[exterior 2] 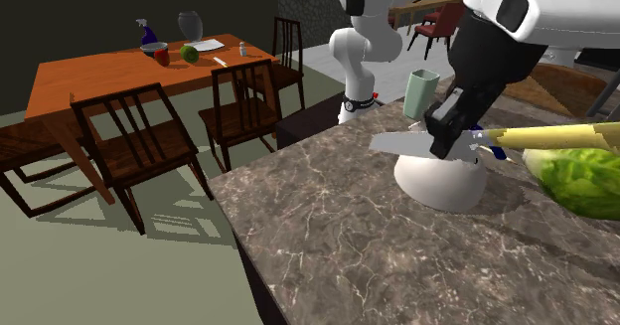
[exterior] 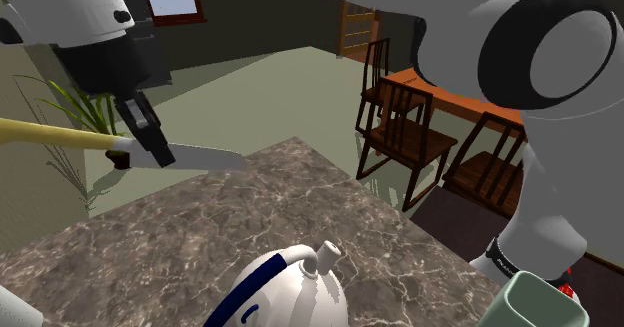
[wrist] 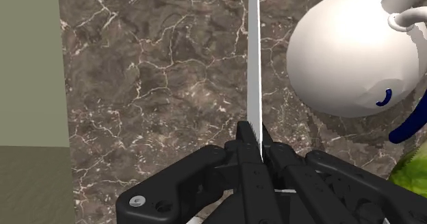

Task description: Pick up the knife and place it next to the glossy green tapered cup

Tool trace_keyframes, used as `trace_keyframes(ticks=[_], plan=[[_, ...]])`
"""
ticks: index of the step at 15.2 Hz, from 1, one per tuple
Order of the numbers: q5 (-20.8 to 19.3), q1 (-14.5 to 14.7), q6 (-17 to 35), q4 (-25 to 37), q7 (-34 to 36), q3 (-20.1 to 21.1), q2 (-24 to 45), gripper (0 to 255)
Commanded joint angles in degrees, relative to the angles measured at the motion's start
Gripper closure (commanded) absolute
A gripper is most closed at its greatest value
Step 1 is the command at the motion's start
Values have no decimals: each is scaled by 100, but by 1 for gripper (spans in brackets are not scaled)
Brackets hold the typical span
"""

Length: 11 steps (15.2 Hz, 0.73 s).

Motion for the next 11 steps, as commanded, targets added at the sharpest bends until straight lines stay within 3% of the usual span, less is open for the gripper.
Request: trace_keyframes(ticks=[1,5,11], plan=[[137,-119,426,-1066,177,113,-644,255],[432,-223,984,-2636,458,278,-1669,255],[851,-172,1448,-4194,825,491,-2823,255]])
